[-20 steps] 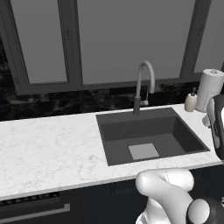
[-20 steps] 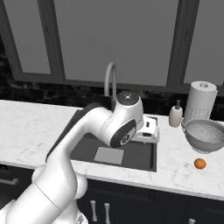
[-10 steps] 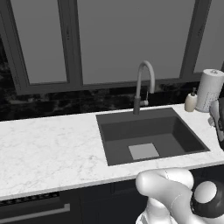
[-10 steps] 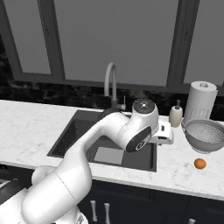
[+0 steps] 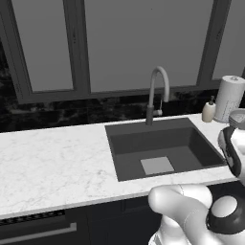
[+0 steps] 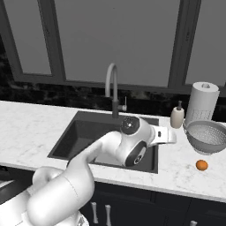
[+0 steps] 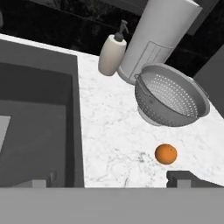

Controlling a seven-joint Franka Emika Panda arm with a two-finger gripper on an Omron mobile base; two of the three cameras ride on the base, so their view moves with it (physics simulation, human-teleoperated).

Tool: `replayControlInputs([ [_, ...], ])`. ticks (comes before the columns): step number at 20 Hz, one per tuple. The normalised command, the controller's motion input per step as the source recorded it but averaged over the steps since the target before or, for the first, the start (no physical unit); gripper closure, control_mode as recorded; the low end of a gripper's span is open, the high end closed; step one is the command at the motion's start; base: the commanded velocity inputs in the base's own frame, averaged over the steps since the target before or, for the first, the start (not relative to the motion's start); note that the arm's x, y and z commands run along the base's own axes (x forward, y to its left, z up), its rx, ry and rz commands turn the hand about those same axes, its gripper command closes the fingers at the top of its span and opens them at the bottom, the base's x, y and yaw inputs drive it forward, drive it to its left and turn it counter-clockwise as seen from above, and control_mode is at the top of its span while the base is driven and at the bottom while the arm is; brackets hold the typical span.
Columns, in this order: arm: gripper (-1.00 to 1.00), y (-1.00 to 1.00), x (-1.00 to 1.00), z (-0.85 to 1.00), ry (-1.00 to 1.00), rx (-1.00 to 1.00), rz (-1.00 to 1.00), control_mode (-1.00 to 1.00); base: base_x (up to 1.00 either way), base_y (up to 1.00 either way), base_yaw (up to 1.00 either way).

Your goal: Put the colander in the sink, put the tangerine in the colander, and turn on the sink faucet and pour water over the colander.

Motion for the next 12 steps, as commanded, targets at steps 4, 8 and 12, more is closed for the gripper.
replayControlInputs([
  [4, -1.0, -0.26, 0.18, -0.31, -0.17, -0.2, -0.12, -1.0, 0.0, 0.0, 0.0],
  [8, -1.0, -0.32, 0.19, -0.06, -0.09, -0.03, -0.05, -1.0, 0.0, 0.0, 0.0],
  [12, -1.0, -0.34, 0.45, 0.0, -0.01, 0.0, 0.0, -1.0, 0.0, 0.0, 0.0],
])
